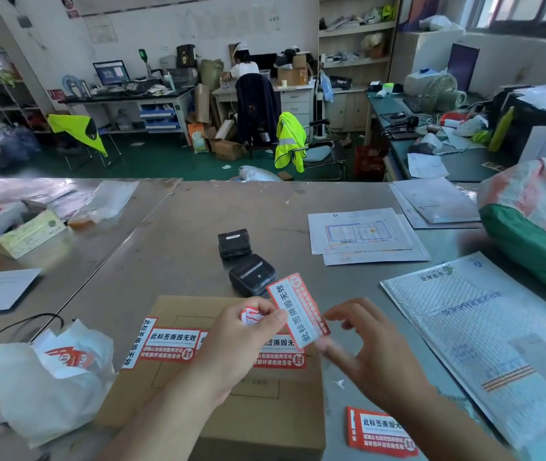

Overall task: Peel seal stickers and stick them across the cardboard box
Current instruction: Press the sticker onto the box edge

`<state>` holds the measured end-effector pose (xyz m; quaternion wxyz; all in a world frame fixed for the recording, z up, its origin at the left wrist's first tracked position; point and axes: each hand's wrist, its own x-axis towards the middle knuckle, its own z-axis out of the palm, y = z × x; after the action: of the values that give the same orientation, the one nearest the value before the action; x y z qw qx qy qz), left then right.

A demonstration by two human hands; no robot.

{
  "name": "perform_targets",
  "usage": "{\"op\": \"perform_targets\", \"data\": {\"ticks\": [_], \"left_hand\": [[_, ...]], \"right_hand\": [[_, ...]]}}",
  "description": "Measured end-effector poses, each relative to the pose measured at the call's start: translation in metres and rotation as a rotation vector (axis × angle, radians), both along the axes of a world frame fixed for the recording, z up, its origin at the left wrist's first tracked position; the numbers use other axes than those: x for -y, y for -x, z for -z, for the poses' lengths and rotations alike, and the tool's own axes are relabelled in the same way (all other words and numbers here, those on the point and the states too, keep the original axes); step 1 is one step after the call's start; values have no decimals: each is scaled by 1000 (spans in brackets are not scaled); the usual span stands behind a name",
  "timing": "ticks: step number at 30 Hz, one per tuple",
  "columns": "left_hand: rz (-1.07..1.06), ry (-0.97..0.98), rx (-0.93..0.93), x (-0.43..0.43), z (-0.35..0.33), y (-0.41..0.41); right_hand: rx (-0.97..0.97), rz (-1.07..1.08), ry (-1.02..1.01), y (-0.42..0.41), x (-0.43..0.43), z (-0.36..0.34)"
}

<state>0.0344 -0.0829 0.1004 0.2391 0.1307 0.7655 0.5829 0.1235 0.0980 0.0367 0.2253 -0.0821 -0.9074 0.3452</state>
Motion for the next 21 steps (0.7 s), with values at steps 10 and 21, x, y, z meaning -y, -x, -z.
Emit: {"op": "perform_targets", "data": {"ticks": [10, 21], "left_hand": [[194, 26, -14, 5, -5, 0], [144, 200, -38, 0, 8, 6]], "right_hand": [[246, -123, 780, 5, -5, -29], [286, -23, 812, 2, -3, -19]]}}
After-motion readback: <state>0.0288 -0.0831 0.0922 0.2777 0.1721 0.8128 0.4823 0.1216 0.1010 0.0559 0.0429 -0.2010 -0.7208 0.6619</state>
